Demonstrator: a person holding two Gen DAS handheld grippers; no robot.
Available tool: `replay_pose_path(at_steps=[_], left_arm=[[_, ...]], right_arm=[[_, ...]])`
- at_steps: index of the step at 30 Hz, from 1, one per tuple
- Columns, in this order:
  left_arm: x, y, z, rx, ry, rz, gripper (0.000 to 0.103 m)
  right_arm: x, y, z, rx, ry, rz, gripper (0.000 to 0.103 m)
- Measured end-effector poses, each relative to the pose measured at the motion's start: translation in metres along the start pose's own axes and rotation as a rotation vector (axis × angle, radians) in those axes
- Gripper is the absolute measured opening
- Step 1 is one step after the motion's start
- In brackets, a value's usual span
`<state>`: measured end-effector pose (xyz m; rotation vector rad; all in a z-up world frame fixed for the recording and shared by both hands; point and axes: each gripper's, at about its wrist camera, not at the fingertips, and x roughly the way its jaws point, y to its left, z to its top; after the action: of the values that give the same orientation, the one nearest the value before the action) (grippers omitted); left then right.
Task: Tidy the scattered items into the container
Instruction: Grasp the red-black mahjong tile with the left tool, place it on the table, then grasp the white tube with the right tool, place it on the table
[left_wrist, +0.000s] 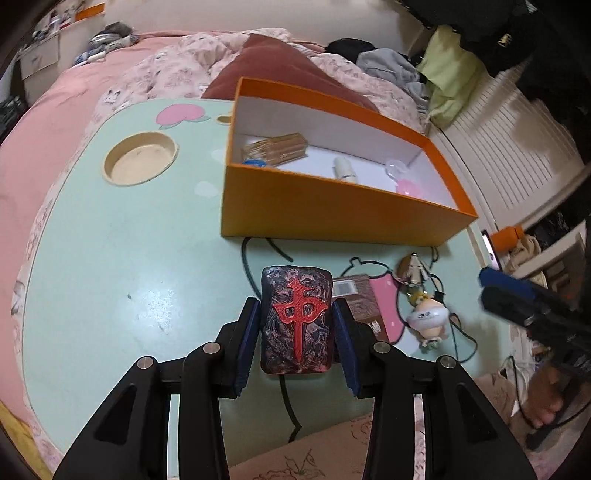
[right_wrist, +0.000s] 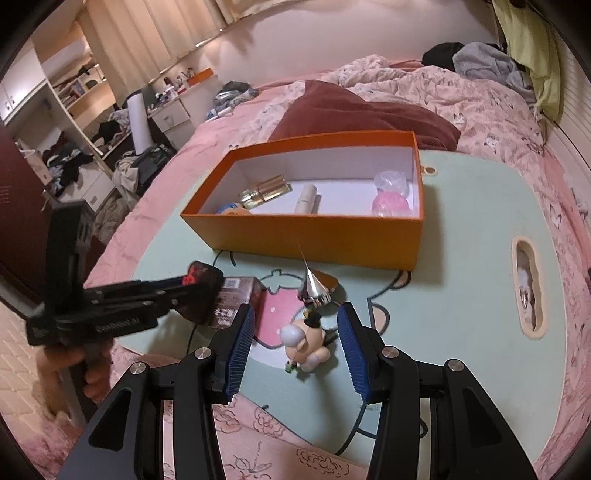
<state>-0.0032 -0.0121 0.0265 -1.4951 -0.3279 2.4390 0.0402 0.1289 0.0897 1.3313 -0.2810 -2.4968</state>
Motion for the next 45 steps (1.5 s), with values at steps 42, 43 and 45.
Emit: replay_pose_path(at_steps=[42, 43, 45], left_arm=[[-0.016, 0.005, -0.029, -0.058, -0.216, -0.093, 0.066], [-0.016, 0.005, -0.029, -0.059, -0.214, -0.092, 0.066], [-0.015, 0.005, -0.030, -0.058, -0.213, -0.092, 0.066]], right_arm=[[0.059, 0.015, 0.136, 0.005, 0.181, -0.161, 0.018], [0.043, 0.017, 0.133, 0.005, 0.161, -0.147, 0.018], [0.020, 0.017, 0.126, 0.012, 0.134, -0.126, 0.018]])
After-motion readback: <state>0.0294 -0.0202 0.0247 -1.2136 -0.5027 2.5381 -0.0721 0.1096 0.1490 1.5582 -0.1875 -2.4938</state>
